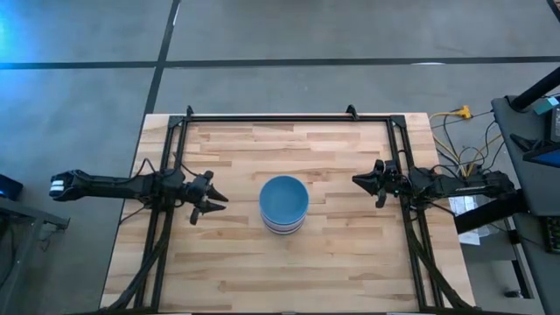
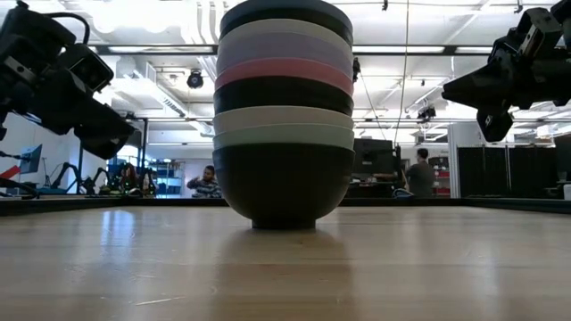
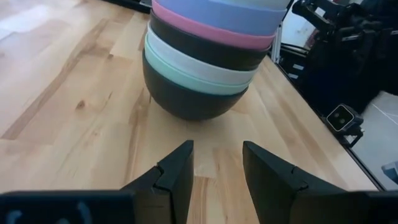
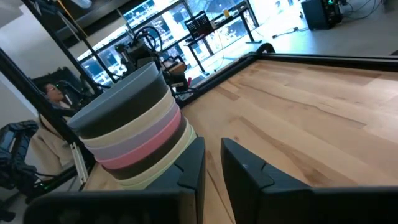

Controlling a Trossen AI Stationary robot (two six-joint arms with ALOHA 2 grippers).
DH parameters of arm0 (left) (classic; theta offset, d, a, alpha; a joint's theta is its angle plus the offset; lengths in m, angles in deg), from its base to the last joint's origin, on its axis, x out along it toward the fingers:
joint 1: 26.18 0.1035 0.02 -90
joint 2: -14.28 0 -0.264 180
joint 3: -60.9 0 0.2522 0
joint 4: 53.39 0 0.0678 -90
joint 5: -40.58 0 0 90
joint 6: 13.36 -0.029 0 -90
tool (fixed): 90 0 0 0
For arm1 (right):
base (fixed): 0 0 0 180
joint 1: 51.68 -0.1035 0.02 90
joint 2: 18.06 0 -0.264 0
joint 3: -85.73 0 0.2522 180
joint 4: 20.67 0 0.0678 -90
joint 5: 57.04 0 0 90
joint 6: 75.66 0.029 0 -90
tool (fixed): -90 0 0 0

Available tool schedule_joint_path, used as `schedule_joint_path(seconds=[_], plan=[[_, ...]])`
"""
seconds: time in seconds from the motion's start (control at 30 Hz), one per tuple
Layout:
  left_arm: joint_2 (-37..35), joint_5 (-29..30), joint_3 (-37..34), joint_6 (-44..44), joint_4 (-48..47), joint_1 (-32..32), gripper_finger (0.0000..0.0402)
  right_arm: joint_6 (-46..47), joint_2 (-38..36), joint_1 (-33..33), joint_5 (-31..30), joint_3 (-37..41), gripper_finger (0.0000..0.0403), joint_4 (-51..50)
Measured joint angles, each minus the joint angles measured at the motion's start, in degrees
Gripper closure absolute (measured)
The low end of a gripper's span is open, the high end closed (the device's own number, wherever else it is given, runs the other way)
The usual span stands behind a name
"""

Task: Nest bowls inside each other
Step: Return to Home Position

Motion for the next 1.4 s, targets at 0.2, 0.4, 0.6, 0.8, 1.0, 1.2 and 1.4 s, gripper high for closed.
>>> schedule_joint_path(seconds=[0.2,0.4,0.6,0.8,1.0,1.2,1.4], plan=[[0.46,0.01,-0.02,0.0,-0.02,0.0,0.0279,0.01,0.0,0.0,0.0,0.0,0.0355,0.0],[0.44,0.0,-0.04,0.0,-0.02,0.0,0.0279,0.02,0.0,0.0,0.0,0.0,0.0355,0.0],[0.44,0.0,-0.04,0.0,-0.02,-0.02,0.0279,0.02,0.0,0.0,0.0,0.0,0.0355,0.02],[0.44,0.0,-0.04,0.0,-0.03,-0.02,0.0279,0.02,0.0,0.0,0.0,0.0,0.0355,0.0],[0.44,0.0,-0.04,0.0,-0.03,-0.02,0.0279,0.02,0.0,0.0,0.0,0.0,0.0355,0.01],[0.44,-0.03,0.02,0.01,0.48,-0.02,0.0279,0.02,0.0,0.0,0.0,0.0,0.0355,0.02],[0.35,-0.07,0.02,0.01,2.2,-0.02,0.0279,0.02,-0.01,0.0,0.0,-0.02,0.0355,0.01]])
